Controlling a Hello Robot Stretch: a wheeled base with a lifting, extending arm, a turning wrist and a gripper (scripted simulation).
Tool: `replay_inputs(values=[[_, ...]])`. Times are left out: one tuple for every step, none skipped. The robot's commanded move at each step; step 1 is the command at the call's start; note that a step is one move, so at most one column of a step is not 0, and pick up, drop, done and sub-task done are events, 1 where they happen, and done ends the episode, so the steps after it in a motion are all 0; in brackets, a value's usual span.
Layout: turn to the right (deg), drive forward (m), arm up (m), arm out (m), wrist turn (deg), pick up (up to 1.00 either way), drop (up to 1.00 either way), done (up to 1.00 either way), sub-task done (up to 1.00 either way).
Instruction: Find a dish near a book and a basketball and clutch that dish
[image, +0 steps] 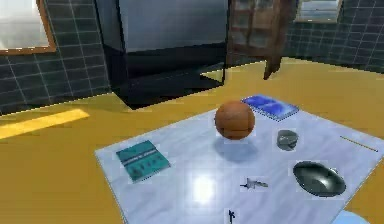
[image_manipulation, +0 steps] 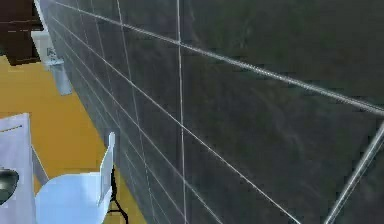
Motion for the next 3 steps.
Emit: replay_inputs(values=[[-45.0,0.00,0.00,0.00,0.0,0.00,0.00,0.00,0.00],[0.0,0.00,0.50,0.00,0.0,0.00,0.00,0.00,0.00],[0.0,0.00,0.38,0.00,0.0,0.00,0.00,0.00,0.00]])
